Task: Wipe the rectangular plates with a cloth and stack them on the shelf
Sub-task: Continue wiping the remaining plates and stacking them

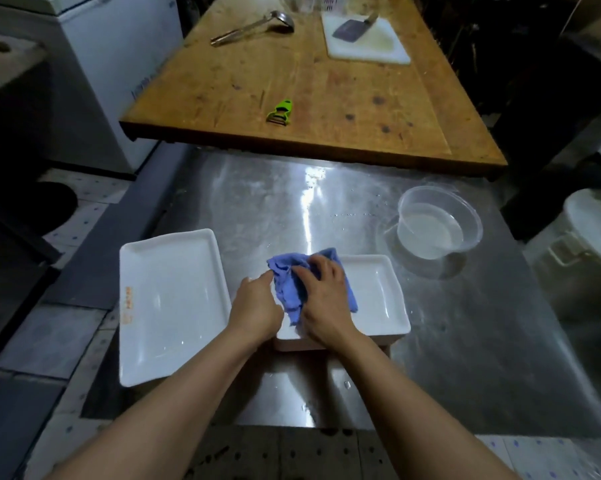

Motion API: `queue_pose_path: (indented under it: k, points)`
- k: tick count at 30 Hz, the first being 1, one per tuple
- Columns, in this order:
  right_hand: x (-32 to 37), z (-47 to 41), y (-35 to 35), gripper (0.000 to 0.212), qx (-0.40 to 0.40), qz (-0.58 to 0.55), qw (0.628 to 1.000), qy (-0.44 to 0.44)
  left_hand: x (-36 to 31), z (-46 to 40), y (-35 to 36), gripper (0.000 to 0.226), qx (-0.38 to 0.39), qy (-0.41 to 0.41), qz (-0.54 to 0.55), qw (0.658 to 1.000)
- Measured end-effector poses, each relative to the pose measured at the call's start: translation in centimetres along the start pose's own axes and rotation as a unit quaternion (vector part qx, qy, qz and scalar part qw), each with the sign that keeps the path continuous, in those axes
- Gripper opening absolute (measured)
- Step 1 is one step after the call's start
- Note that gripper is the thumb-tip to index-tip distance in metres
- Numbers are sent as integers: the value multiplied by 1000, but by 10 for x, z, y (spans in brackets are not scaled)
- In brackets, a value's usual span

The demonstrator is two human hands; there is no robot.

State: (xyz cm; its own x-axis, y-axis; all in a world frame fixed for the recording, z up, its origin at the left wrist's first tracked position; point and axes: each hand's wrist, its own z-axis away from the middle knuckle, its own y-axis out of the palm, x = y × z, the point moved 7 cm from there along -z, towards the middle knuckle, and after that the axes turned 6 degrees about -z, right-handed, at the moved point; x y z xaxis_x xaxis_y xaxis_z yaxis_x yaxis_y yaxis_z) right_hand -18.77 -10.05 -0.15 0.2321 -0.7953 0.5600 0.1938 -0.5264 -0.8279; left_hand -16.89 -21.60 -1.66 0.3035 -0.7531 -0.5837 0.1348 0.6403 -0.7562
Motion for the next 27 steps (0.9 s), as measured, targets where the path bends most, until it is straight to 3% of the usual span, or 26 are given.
queue_pose_path:
  k: [4,9,12,17,21,24,27]
  points:
    - [5,-4,12,77,31,-53,998,-26,-5,-2,-6,30,19,2,-10,1000]
    - [-3,8,23,52,144,-117,983,0,-2,-2,-9,33,38,-25,40,998]
    - [12,34,2,32,151,-65,986,-24,-3,1,-10,46,45,-34,57,997]
    - [11,53,-8,26,121,-51,989,-75,-10,4,-12,42,12,-14,-2,1000]
    - [-24,70,-35,51,20,-35,999,-15,-8,3,-9,54,3,-33,-41,999]
    - [-56,78,-55,23,-23,14,999,40,-8,3,-7,56,6,-29,-51,998]
    - [-69,63,-61,14,-50,54,996,50,-7,-1,-5,56,8,-22,-56,998]
